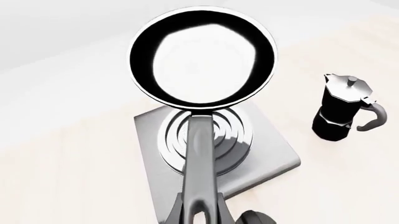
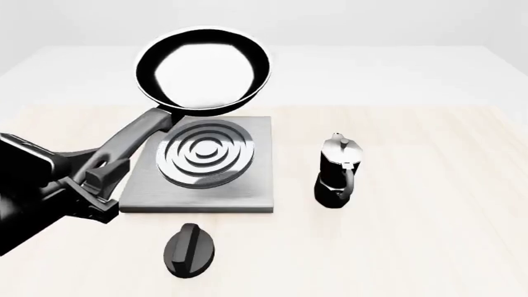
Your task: Put the frying pan on the stove.
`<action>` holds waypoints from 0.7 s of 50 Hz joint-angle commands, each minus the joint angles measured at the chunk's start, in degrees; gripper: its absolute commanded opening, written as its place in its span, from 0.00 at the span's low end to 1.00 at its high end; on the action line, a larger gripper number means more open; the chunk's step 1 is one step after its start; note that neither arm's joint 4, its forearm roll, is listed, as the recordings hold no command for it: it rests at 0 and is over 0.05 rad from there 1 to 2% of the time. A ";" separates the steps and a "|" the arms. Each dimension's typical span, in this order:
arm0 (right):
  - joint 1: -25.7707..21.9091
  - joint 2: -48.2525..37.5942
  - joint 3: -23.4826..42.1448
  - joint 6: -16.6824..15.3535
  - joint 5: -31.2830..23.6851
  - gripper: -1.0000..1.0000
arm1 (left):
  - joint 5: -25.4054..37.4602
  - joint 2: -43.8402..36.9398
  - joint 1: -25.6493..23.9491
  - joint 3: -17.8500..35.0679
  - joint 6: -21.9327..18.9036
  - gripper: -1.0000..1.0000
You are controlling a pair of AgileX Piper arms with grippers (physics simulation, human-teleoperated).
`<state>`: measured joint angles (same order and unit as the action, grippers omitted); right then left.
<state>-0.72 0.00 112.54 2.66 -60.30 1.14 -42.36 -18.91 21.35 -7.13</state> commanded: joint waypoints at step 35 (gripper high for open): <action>-0.26 0.00 -0.82 -0.62 0.57 1.00 | 3.49 9.50 0.46 -5.70 3.99 0.00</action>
<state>-0.91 0.00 112.17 2.14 -60.08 5.36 -34.44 -18.40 15.50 -3.75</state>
